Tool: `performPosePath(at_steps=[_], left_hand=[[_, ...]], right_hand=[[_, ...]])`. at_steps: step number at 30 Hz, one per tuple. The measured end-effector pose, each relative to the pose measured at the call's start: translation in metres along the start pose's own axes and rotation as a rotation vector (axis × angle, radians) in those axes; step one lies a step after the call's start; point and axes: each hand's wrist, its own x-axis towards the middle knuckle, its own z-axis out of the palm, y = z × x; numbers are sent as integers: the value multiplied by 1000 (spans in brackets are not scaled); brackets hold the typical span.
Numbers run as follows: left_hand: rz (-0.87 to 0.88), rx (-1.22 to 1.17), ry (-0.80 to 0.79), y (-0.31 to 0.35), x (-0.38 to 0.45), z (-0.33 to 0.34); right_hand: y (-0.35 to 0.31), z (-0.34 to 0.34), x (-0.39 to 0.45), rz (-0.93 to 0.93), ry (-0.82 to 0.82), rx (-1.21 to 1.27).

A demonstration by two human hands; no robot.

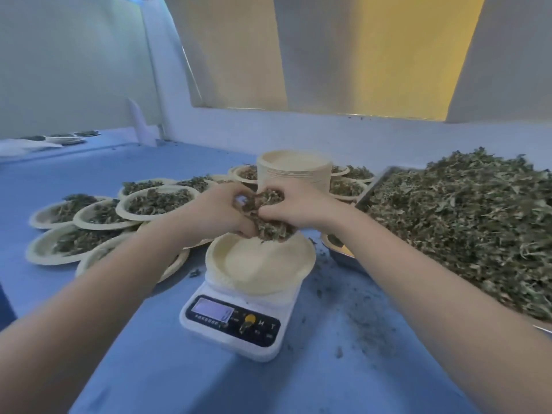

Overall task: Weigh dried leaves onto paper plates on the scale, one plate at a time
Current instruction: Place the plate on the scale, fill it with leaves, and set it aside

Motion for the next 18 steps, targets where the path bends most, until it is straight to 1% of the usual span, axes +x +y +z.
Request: performPosePath(at_steps=[3,6,9,12,16,18], left_hand=[[-48,51,-90,-14,-6,-6],[-36,128,-88,-21,-6,-14],[-9,184,-19,-26,-4,-19],[3,153,48,-31,-5,-17],[21,130,183,-43,-5,-11],[26,95,225,-50,-6,-9]], right_hand=[[0,3,1,22,-154,-226],[-5,-7,-4,82,-234,-244],[-10,-17,-7,89,-208,-252],[-11,-16,-8,59,-133,-272],[-2,-8,-6,26,-77,-298],[2,-5,-5,24,-58,-326]])
